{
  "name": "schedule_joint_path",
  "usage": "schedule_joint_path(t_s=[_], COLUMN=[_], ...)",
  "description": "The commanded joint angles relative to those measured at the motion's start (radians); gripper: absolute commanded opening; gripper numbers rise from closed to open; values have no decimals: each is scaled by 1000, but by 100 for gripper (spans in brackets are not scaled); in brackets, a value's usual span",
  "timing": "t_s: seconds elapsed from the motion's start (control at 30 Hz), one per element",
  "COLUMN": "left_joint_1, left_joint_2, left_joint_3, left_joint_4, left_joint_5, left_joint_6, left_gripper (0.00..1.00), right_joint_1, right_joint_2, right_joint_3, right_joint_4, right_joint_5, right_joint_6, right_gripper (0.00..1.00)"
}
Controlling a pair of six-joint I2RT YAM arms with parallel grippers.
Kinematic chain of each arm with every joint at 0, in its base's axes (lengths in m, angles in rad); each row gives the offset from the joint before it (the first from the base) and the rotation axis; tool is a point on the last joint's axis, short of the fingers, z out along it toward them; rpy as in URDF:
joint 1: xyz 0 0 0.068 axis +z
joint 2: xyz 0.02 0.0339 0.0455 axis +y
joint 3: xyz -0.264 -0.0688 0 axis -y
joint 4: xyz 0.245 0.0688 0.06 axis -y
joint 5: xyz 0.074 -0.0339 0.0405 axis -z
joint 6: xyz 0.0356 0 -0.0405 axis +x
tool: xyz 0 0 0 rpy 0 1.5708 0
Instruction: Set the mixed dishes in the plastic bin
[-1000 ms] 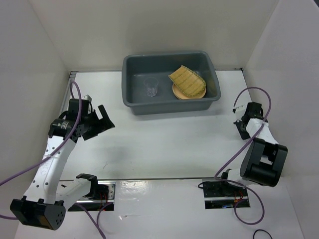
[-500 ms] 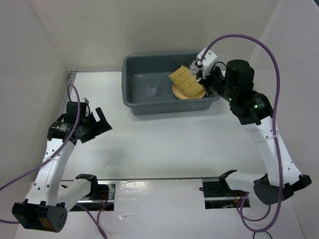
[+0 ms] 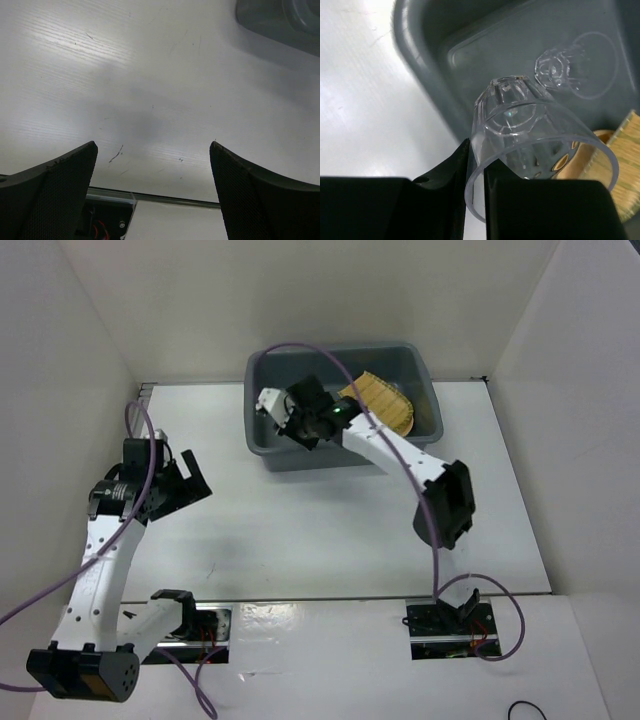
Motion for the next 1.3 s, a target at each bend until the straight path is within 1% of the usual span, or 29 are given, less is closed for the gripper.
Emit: schedule_joint_path(t_s=[0.0,0.1,0.13,0.33,0.43,0.47,0.53,0.57,0.6,0.63,0.67,0.7,0.73,0.77,0.8,0.83,0.87,0.9,0.97,1.0,1.03,1.1,1.13,1.2,1.27], left_joint_1=[11,11,11,11,11,11,11,11,11,11,11,11,11,11,11,11,11,11,11,11,11,11,11,11,11], left_joint_2=[-51,-75,-76,-85,-85,-85,-85,-85,-85,-85,-85,-85,-85,-85,-85,-85,-85,-85,-85,-85,-85,-85,-85,-85,-85], left_joint_3=[27,27,27,16,7,7,7,7,7,7,7,7,7,7,7,7,7,7,7,7,7,-2,-2,-2,-2], left_joint_4=[-19,-19,-19,-28,-28,-28,-28,-28,-28,-28,-28,-28,-28,-28,-28,-28,-28,-28,-28,-28,-28,-28,-28,-28,-28], left_joint_5=[-20,-20,-20,-20,-20,-20,-20,-20,-20,-20,-20,-11,-11,-11,-11,-11,-11,-11,-11,-11,-11,-11,-11,-11,-11], left_joint_6=[25,25,25,25,25,25,25,25,25,25,25,25,25,25,25,25,25,25,25,25,25,25,25,25,25], left_gripper=[99,99,99,99,99,99,99,99,99,99,99,99,99,99,99,99,99,99,99,99,99,99,99,99,99], right_joint_1=[3,3,3,3,3,3,3,3,-10,-24,-24,-24,-24,-24,-24,-24,-24,-24,-24,-24,-24,-24,-24,-24,-24], right_joint_2=[17,98,143,235,263,310,383,484,553,633,754,716,695,715,750,782,763,785,786,786,786,764,764,753,708], right_joint_3=[116,162,205,253,280,309,467,551,790,960,1164,1033,993,992,1120,1182,1138,1182,1182,1182,1182,1182,1182,1182,1182], right_joint_4=[14,9,-5,-36,-45,-66,-196,-259,-413,-498,-569,-531,-492,-500,-525,-551,-551,-560,-560,-560,-560,-560,-560,-560,-560], right_joint_5=[59,72,72,49,61,71,72,72,55,32,32,82,63,62,53,84,84,84,84,96,96,84,84,84,119], right_joint_6=[-30,-41,-41,-51,-62,-62,-62,-62,-53,-29,-10,-22,-41,-41,-41,-41,-42,-42,-44,-44,-44,-35,-35,-24,-15], right_gripper=[0,0,0,0,5,6,6,6,6,6,8,10,12,13,15,19,20,23,31,36,49,57,64,68,73])
